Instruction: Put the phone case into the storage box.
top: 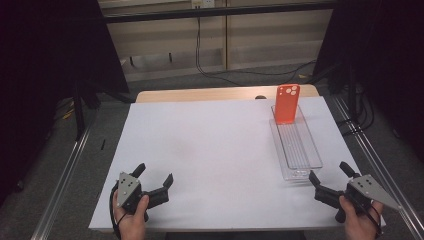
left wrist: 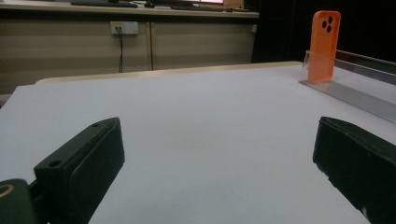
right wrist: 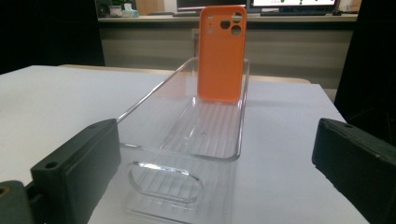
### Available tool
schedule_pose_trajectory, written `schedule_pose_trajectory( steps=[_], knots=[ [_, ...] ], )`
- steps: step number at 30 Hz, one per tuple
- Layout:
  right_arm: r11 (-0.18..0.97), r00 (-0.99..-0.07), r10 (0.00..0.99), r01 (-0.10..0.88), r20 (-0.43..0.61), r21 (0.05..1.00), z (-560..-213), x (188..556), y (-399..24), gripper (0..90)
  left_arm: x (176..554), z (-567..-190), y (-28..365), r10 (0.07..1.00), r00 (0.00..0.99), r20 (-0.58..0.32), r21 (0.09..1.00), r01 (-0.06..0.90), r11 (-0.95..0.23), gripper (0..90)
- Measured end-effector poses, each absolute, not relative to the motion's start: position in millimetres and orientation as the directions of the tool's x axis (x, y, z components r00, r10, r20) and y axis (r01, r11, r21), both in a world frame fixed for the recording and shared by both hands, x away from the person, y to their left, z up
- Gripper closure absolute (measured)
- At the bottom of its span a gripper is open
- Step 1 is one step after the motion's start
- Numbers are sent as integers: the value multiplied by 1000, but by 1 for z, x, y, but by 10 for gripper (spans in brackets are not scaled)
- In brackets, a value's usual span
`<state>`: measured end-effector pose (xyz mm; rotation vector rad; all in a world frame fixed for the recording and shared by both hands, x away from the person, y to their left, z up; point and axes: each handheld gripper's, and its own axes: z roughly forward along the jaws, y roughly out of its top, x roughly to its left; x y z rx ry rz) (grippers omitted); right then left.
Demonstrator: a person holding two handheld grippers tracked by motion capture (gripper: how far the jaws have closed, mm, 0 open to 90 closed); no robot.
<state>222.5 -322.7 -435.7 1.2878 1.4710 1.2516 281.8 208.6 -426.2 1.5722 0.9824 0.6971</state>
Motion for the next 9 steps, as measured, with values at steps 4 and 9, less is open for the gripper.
schedule_pose_trajectory(
  steps=[4, 9],
  knots=[
    [-4, -160, 986, 189, 35, 982, -436, 227, -325, 9, 282, -428, 207, 873, 484, -66, 970, 238, -59, 12],
    [-29, -173, 983, 211, 66, 977, -438, 229, -324, 10, 282, -428, 207, 873, 484, -65, 970, 237, -59, 14]
  ],
)
